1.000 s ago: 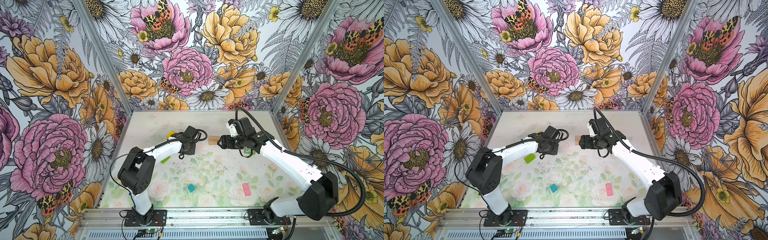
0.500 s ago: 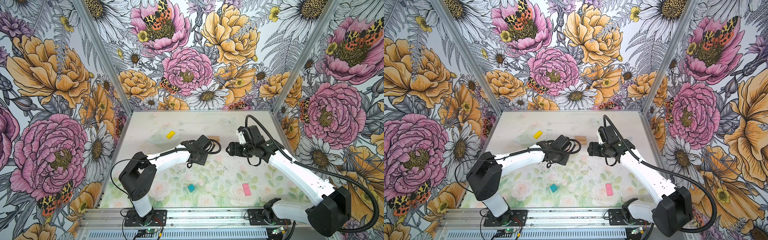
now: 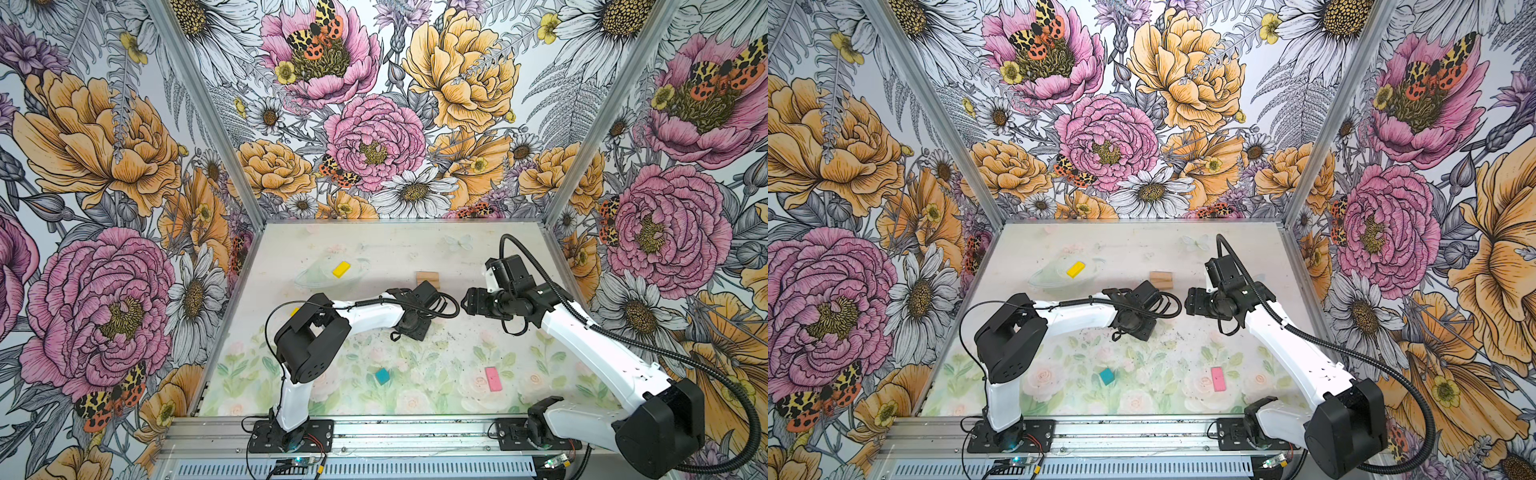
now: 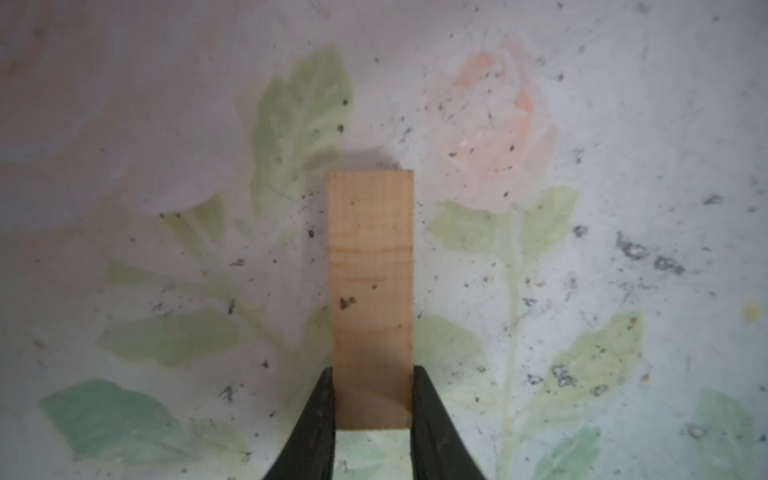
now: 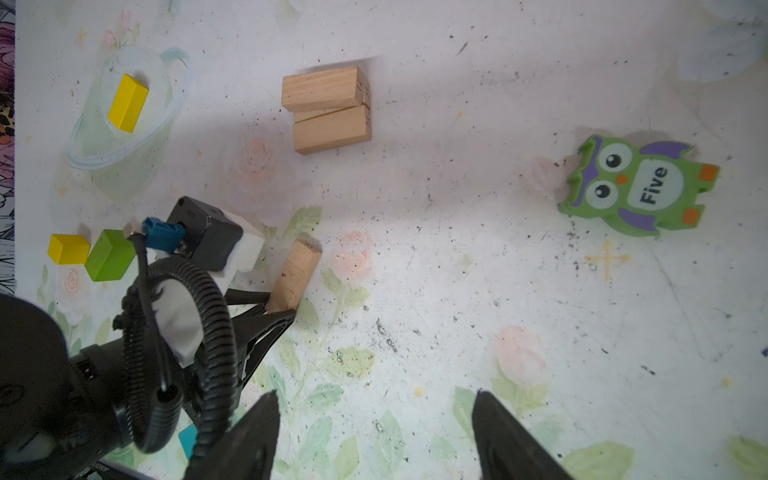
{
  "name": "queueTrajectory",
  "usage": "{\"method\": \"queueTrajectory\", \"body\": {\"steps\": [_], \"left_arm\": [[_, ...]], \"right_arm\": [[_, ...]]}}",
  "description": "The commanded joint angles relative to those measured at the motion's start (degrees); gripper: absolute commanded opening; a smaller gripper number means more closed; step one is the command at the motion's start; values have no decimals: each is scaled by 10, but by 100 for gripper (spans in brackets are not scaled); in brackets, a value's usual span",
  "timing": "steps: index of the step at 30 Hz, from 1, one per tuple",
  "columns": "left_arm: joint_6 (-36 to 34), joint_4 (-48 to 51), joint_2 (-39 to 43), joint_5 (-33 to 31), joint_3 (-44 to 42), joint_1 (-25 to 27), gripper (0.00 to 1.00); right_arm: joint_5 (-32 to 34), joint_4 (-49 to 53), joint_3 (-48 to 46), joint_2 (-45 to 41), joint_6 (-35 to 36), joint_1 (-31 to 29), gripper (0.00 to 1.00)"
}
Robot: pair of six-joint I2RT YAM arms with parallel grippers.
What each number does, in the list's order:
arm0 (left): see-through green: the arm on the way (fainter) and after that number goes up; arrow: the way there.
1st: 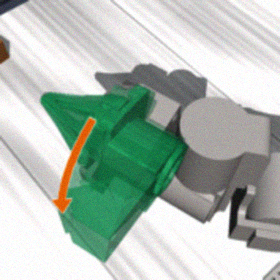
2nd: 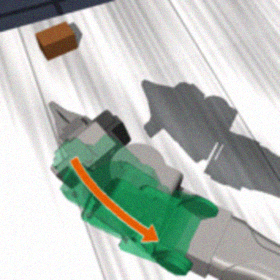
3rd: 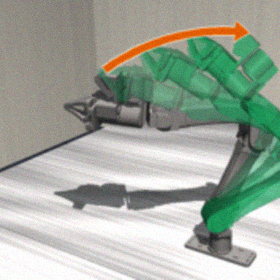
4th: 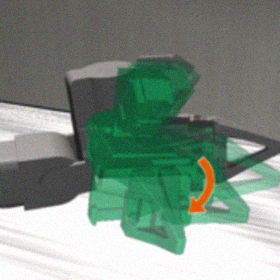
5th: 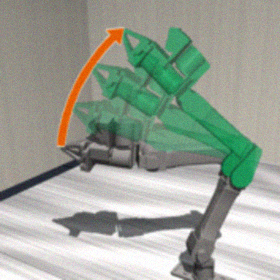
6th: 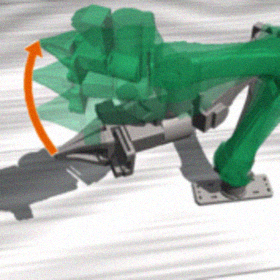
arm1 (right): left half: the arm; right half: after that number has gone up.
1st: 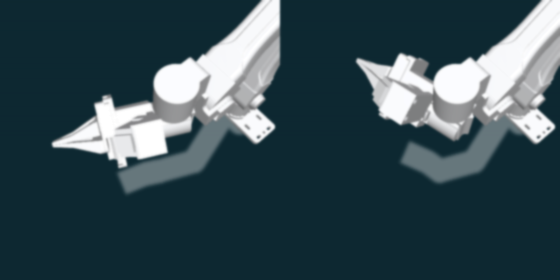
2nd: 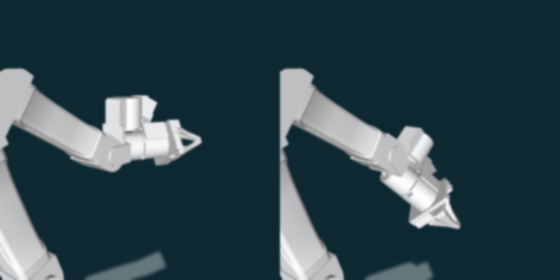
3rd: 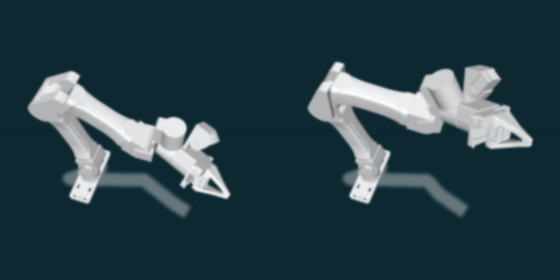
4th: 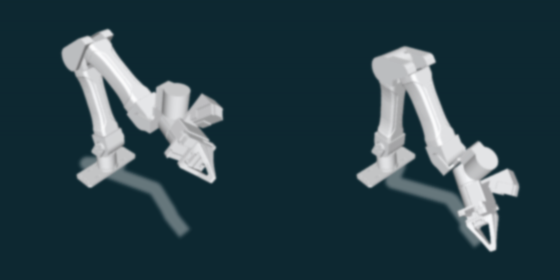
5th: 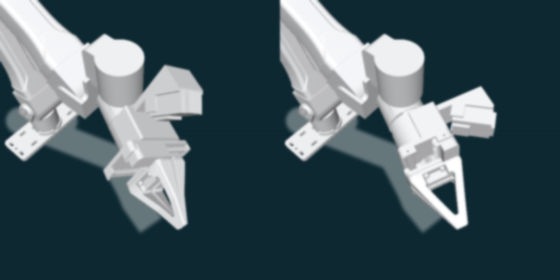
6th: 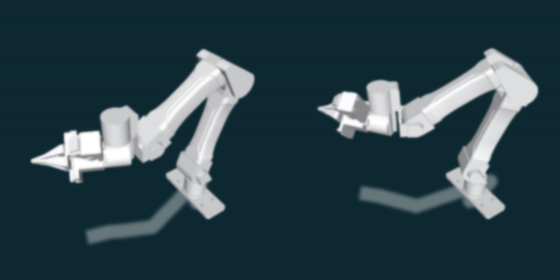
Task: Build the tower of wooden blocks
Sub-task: 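Carry the held bar toward the right gripper while the right gripper moves to meet it, then close the right gripper on the bar held by the left gripper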
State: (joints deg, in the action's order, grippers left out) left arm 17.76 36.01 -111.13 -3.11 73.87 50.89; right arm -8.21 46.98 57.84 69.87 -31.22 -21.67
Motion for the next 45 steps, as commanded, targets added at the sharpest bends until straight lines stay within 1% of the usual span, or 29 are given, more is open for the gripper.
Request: {"method": "queueTrajectory", "body": {"steps": [1,6,8,9,14,16,20,23,25,26,27,28,30,32,33,35,36,37,39,40,43,45], "left_arm": [[-9,-19,-5,17,11,4,31],[-3,-26,0,13,-1,4,60],[-2,-27,8,11,-4,3,69],[-2,-28,14,9,-8,4,70],[4,-29,61,-9,-29,1,73],[9,-36,97,-9,-47,-5,73],[24,-49,162,-7,-90,-24,73],[40,-63,215,2,-126,-43,74],[54,-74,250,13,-154,-62,75],[58,-75,265,14,-165,-67,75],[63,-76,282,12,-177,-74,75],[66,-76,296,9,-188,-77,75],[80,-78,327,8,-214,-92,76],[91,-82,360,8,-240,-105,77],[97,-83,381,5,-254,-111,79],[105,-87,417,4,-277,-123,87],[110,-89,435,6,-290,-128,89],[114,-94,452,8,-301,-133,91],[118,-99,476,11,-315,-137,97],[120,-99,487,11,-321,-139,99],[121,-101,504,14,-332,-143,99],[121,-104,507,18,-338,-147,99]], "right_arm": [[11,-2,0,8,-3,4,76],[11,-2,3,14,-2,5,76],[12,-1,6,14,0,5,76],[13,-1,6,13,2,6,76],[17,-1,11,22,17,12,77],[23,-2,12,27,23,13,80],[28,-3,22,44,43,14,84],[-33,-14,32,69,85,10,86],[-55,-15,44,91,127,-13,89],[-56,-15,49,101,137,-22,91],[-78,-17,59,118,146,-33,93],[-80,-22,66,133,152,-43,93],[-49,-23,84,169,168,-73,94],[-26,-25,98,196,180,-85,94],[-18,-28,104,208,186,-87,94],[-7,-33,114,229,200,-88,94],[-14,-40,115,239,218,-88,95],[-16,-51,110,245,234,-89,94],[-9,-85,94,248,255,-90,94],[-12,-98,89,252,266,-89,94],[-20,-118,88,272,294,-89,93],[-38,-129,86,286,315,-90,93]]}}
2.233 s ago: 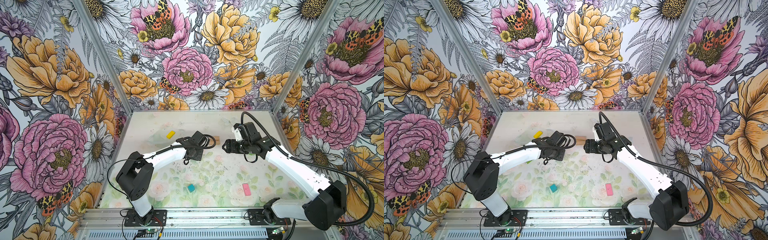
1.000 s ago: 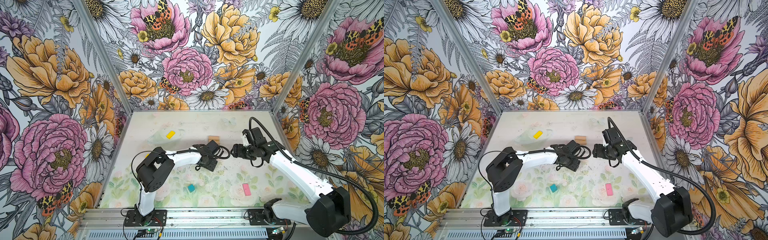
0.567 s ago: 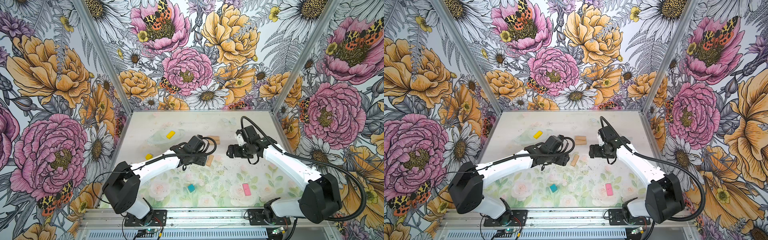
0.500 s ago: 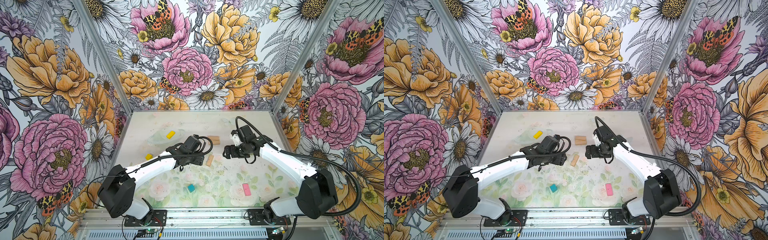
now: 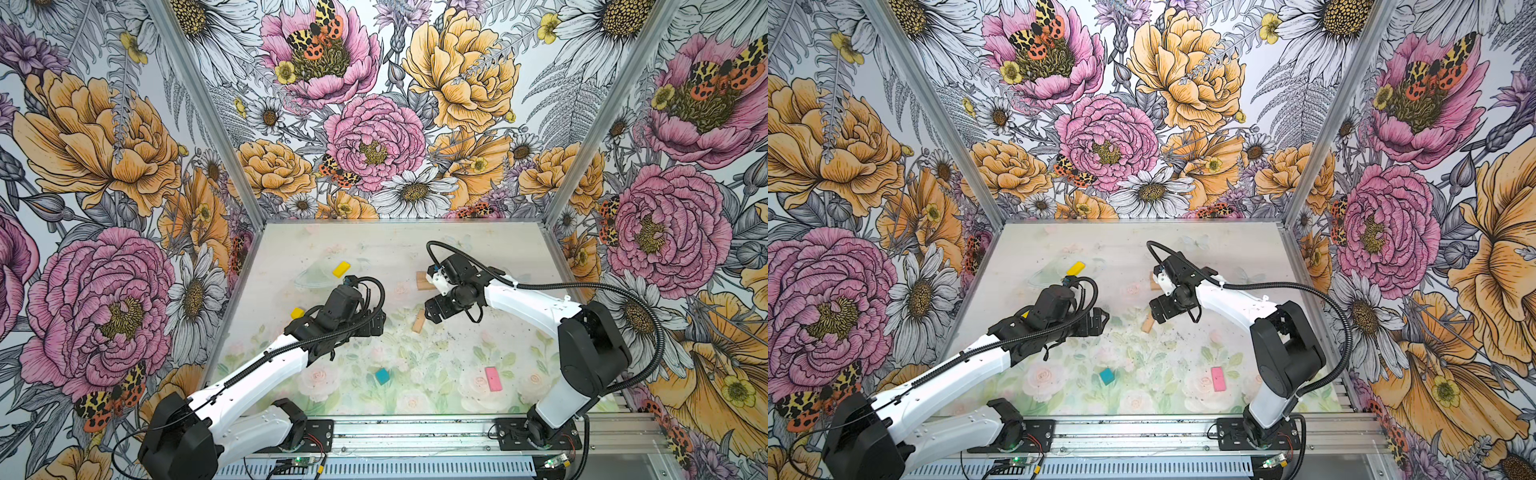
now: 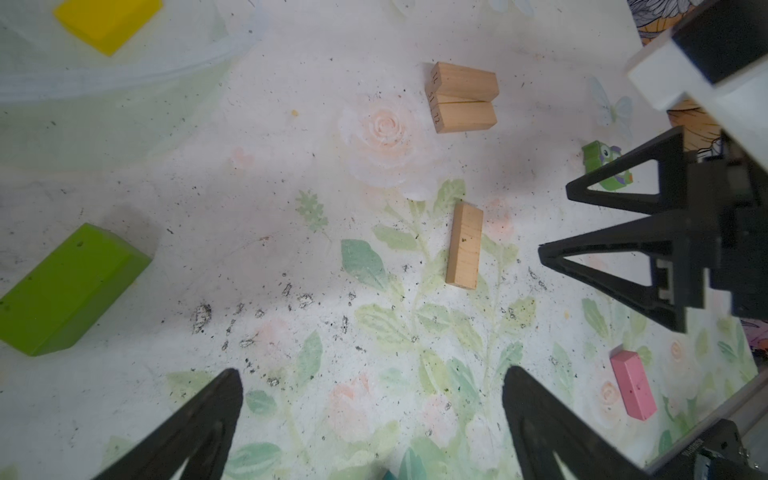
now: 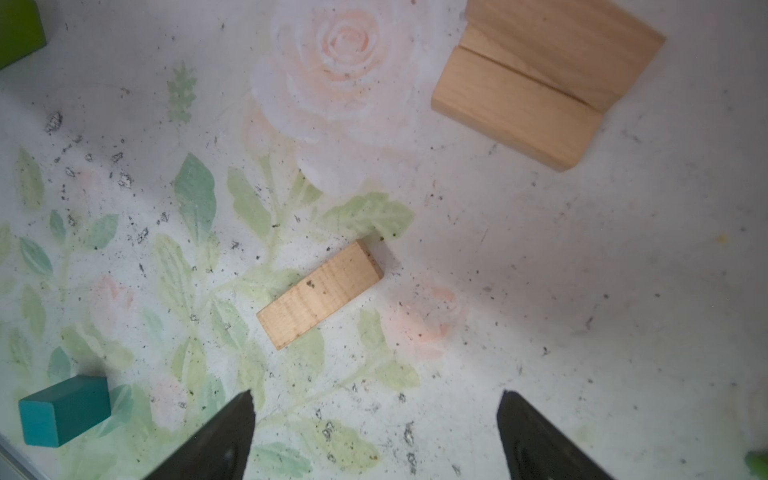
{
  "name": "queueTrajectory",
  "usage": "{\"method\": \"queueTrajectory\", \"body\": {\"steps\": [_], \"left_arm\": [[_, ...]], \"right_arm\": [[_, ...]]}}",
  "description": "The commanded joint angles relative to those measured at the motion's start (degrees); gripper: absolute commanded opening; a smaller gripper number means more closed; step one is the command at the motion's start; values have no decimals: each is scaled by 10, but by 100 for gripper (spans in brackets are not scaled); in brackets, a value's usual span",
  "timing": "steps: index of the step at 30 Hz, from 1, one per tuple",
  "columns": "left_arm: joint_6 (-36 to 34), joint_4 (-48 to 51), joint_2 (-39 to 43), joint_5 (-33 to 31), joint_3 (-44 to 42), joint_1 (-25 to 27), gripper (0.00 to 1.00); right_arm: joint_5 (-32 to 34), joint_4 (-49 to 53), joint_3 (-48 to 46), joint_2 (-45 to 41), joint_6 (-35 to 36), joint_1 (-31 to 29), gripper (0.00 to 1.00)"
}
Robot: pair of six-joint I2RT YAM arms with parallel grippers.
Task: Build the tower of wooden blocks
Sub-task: 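Close the right gripper on the bar held by the left gripper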
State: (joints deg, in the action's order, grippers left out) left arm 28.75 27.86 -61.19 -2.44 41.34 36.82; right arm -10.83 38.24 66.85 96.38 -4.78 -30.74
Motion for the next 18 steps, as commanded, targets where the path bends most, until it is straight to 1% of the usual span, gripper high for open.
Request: {"method": "queueTrajectory", "body": {"steps": [1,3,6,12,18], "left_arm": [[10,-25,8,14,-15,-8,99],[10,-30,9,20,-20,-9,99],[8,-32,12,23,-25,-12,99],[6,-34,32,29,-35,-22,99],[8,-32,48,34,-43,-28,99]], "right_arm": [[-20,-41,-3,28,59,0,93],[-41,-42,-3,41,78,-2,93],[-53,-43,-7,52,101,-9,93],[-36,-49,2,80,123,-28,93],[-36,-53,20,106,139,-38,92]]}}
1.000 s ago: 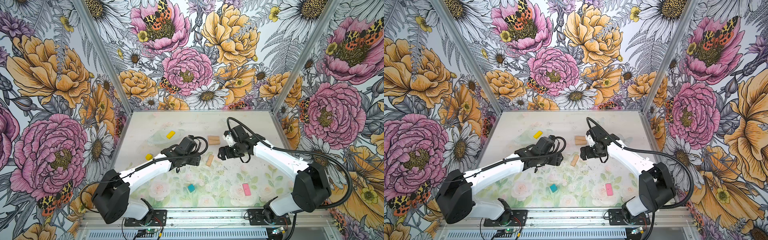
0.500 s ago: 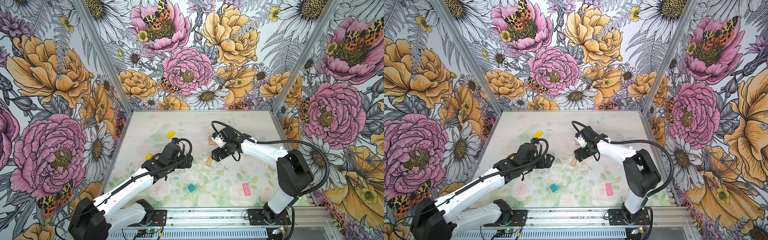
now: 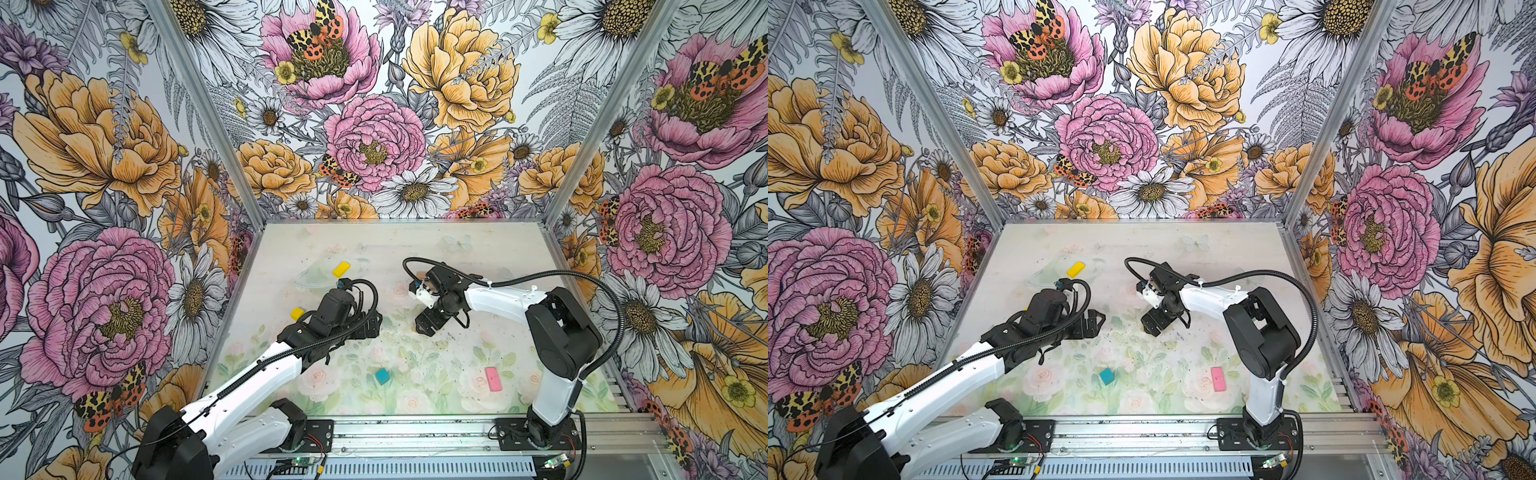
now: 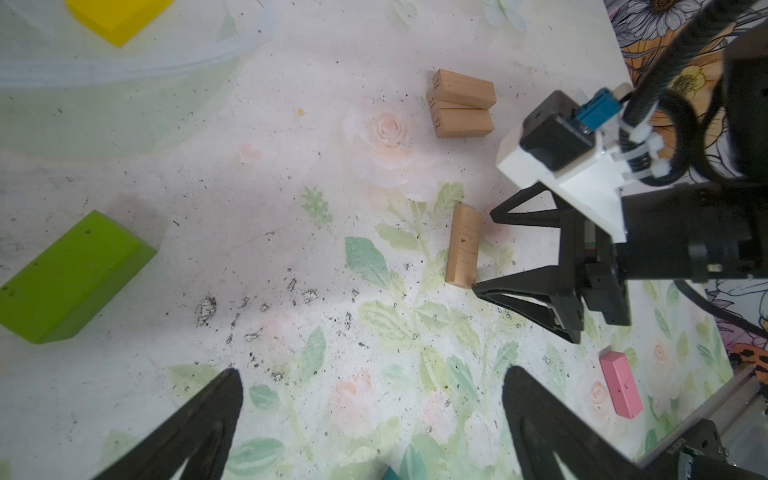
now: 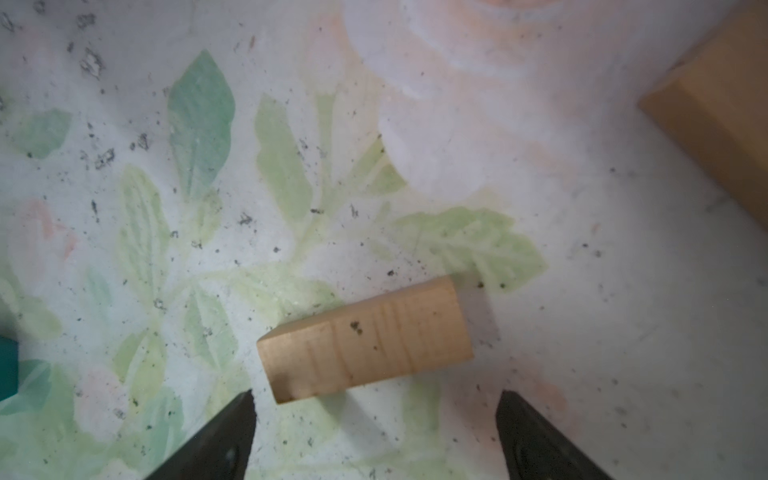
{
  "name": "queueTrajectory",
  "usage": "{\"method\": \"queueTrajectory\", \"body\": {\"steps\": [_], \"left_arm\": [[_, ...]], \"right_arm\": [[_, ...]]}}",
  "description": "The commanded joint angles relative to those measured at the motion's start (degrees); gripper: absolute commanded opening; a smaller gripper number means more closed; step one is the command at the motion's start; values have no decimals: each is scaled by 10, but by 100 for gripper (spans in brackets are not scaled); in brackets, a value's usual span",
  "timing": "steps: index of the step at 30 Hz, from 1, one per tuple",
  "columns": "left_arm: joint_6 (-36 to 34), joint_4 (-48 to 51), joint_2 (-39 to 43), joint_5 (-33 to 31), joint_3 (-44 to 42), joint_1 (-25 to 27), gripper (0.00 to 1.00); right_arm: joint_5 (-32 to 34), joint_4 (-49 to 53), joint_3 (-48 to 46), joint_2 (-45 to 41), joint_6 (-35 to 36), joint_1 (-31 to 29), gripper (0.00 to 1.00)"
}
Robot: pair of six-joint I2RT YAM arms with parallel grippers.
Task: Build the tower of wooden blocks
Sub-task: 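Close the right gripper on the bar held by the left gripper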
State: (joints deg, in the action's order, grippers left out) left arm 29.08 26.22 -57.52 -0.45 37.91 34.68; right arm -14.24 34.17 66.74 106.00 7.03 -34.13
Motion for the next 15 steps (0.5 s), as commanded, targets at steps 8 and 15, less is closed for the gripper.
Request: {"method": "queueTrajectory", "body": {"steps": [8,15], "left_arm": [[9,-15,28,18,-14,-10,99],[11,-18,35,21,-20,-11,99]], "right_arm": [[15,4,51,40,31,-12,93],[32,36,80,59,61,-17,93]]}}
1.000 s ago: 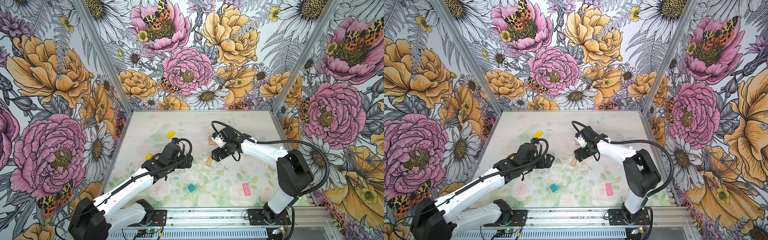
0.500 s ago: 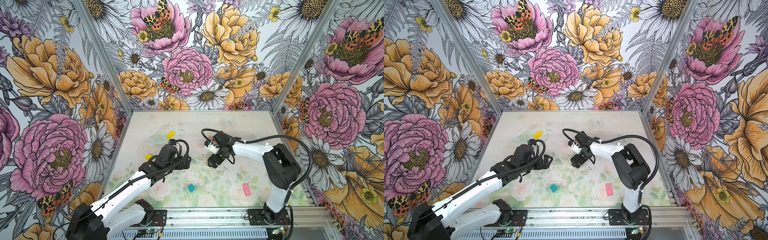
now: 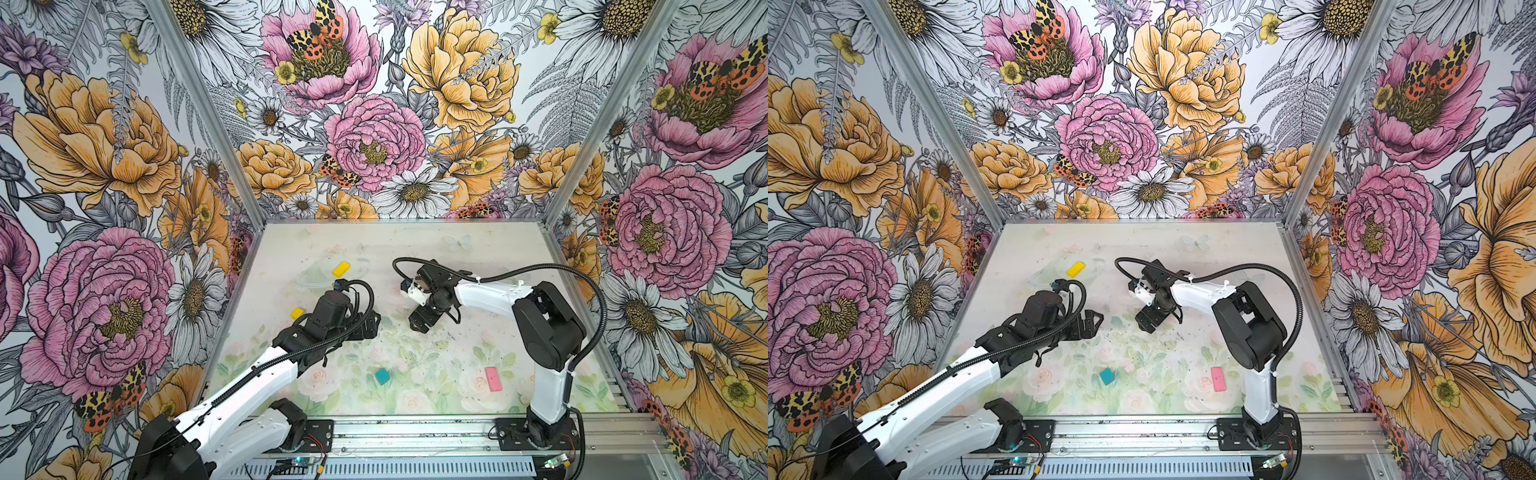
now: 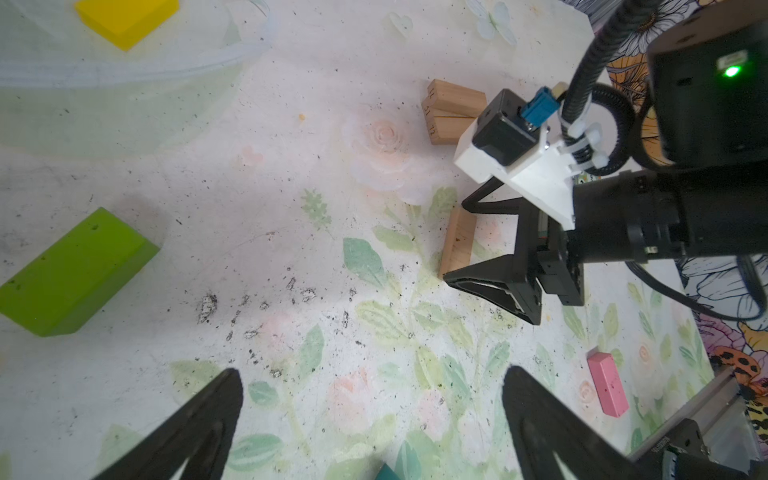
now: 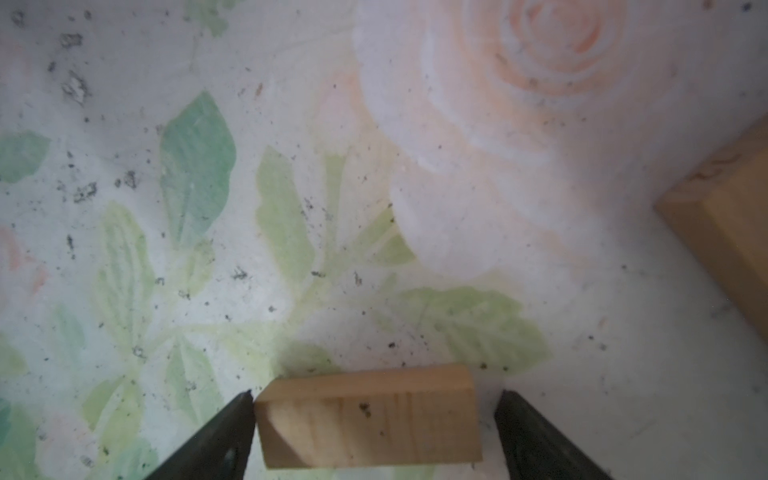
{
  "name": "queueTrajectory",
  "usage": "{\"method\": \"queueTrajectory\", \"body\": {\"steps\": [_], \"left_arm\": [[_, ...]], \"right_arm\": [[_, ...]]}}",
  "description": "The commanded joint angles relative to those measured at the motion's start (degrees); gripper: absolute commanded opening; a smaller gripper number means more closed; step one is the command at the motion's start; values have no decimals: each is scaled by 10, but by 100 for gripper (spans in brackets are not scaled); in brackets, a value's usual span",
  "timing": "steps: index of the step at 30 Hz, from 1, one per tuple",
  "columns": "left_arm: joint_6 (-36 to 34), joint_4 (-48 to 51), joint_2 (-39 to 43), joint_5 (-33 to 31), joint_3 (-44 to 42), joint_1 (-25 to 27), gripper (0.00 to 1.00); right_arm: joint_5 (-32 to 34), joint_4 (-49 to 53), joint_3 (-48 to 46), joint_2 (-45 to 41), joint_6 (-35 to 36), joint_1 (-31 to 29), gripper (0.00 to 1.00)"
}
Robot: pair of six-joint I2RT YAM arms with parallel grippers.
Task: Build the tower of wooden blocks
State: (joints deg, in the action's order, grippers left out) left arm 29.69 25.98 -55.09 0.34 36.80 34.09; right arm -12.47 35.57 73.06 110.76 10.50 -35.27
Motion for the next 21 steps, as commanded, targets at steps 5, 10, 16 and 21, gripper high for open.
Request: {"method": "queueTrajectory", "body": {"steps": [5,10,16,21], "left_arm": [[8,-18,17,17,-14,-5,99],[9,-19,23,17,-14,-5,99],[10,-18,28,18,-15,-4,99],[15,-18,38,18,-17,-5,99]], "right_arm": [[13,47,27,14,33,-7,92],[9,51,20,5,28,-11,92],[13,53,29,15,31,-16,92],[30,54,34,21,22,-20,90]]}}
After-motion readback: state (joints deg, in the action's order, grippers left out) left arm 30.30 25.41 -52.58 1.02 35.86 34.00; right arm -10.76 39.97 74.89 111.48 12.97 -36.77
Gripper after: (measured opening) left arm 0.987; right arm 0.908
